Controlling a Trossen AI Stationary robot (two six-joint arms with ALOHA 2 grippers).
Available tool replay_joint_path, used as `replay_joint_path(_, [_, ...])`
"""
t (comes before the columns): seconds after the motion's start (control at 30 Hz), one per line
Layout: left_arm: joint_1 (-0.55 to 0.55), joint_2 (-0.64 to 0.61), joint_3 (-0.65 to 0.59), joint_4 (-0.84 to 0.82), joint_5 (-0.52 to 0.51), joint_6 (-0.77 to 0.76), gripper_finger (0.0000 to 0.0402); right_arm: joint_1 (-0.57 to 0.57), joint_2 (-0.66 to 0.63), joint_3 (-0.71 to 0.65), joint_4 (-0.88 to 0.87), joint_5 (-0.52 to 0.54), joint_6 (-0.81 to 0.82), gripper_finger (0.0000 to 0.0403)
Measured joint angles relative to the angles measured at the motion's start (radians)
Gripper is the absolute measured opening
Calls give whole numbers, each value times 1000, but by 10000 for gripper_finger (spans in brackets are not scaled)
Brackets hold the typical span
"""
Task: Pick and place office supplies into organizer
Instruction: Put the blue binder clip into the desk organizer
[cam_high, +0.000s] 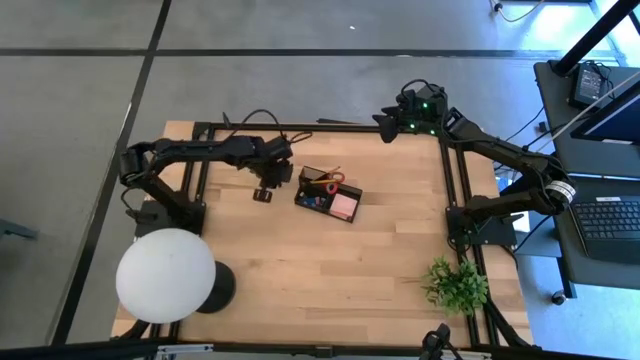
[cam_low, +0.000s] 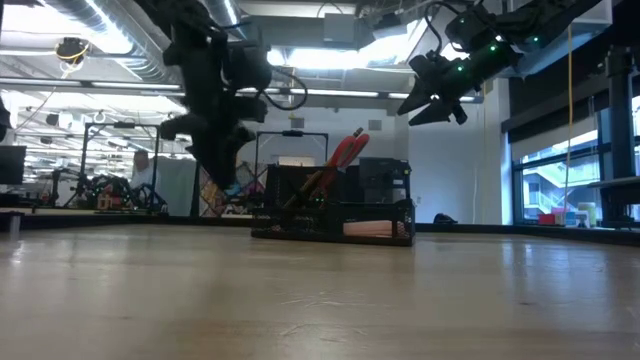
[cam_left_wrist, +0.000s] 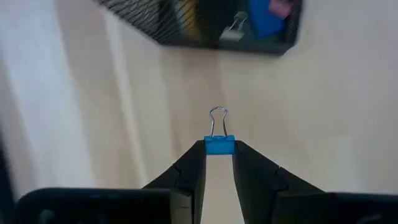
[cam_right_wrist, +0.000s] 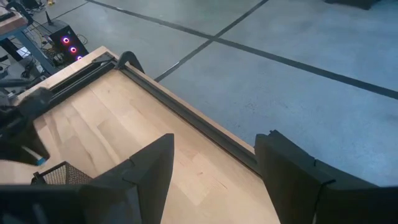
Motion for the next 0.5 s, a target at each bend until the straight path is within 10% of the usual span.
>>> replay_joint_path(0.5, [-145, -28, -1, 98, 80, -217, 70, 0, 0, 0, -22, 0, 19, 228])
